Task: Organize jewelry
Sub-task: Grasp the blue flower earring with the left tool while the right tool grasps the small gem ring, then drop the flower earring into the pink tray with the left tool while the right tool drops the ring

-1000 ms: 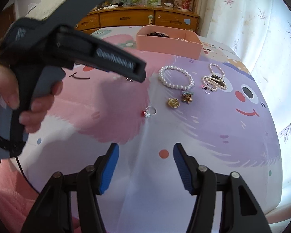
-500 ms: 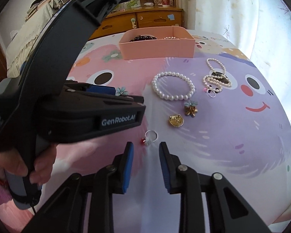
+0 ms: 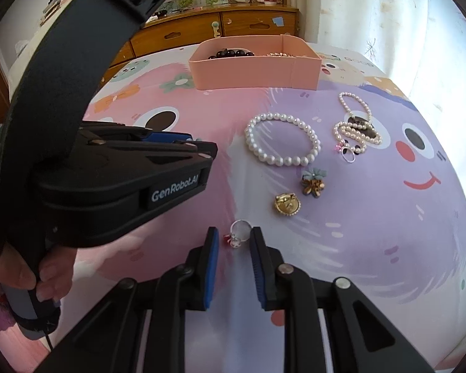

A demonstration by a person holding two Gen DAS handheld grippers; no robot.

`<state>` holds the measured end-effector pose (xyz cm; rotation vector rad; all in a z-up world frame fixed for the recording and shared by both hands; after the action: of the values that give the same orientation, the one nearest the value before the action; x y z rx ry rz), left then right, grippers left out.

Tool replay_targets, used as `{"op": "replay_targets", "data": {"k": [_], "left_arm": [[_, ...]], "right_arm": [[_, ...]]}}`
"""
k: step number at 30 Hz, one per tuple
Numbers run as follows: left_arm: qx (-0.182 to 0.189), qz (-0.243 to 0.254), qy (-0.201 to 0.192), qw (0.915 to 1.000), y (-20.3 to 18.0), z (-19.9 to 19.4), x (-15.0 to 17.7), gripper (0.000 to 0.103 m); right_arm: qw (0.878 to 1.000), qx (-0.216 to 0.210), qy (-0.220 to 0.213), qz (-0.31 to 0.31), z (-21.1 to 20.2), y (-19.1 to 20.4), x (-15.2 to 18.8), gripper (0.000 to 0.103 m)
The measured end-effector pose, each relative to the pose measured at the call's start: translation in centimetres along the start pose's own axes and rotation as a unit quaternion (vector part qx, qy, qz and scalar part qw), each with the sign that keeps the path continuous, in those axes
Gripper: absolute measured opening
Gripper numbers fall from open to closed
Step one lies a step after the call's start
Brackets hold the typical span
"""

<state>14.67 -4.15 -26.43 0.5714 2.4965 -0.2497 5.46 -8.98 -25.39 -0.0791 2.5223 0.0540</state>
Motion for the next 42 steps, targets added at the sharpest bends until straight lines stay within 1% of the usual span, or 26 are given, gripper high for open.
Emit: {"op": "replay_targets", "data": {"k": [2,9,12,13,16,26,30,35,42], "left_arm": [[0.001,-0.002,0.000,1.0000,0.0,0.0,0.0,0.020],[0.001,-0.013,0.002,0.9999,0.2,0.0,0.1,0.019],[0.005,-0.016,0.002,0.9999,0.2,-0.2,0.0,0.019],[0.008,-0.018,0.001,0.9998,0.2,-0.3,-0.1,0.016],[0.013,-0.022,0.001,0.9997,0.3,-0.6,-0.6,0.016],[0.025,-0.030,-0.030,0.9988,0.4,-2.4,-4.2,0.016],[0.024,-0.030,-0.044,0.9983,0.5,-3.2,-6.0,0.016],[0.019,-0.040,-0.056,0.9975,1.0,-3.8,-8.0,0.016],[0.004,-0.051,-0.069,0.9963,2.2,-4.0,-10.6,0.016]], "right_arm": [[1.000,0.003,-0.001,-0.008,0.0,-0.1,0.0,0.008],[1.000,-0.007,-0.002,-0.022,0.1,-0.3,-0.1,0.007],[1.000,-0.012,-0.001,-0.014,0.1,-0.6,-0.3,0.007],[1.000,-0.011,-0.001,-0.012,0.1,-0.8,-0.4,0.007],[1.000,-0.013,-0.005,-0.005,-0.2,-1.2,-1.2,0.007],[0.998,-0.026,-0.045,0.034,-1.5,-3.1,-6.0,0.007],[0.997,-0.019,-0.063,0.027,-1.8,-3.9,-8.1,0.007],[0.997,-0.020,-0.073,0.033,-1.9,-5.3,-10.4,0.007],[0.995,-0.018,-0.094,0.022,-1.5,-6.8,-13.5,0.007]]}}
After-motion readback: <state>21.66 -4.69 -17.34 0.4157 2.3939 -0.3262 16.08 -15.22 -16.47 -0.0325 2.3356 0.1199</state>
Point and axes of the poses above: each gripper's, at about its wrist camera, not at the fingertips, and z roughly the way its jaws point, y to its left, x to its underside, the point moved 7 cm from there along z, roughly the way its jaws point, and after that the axes turned 4 degrees about -y, right-handed, at the moved point
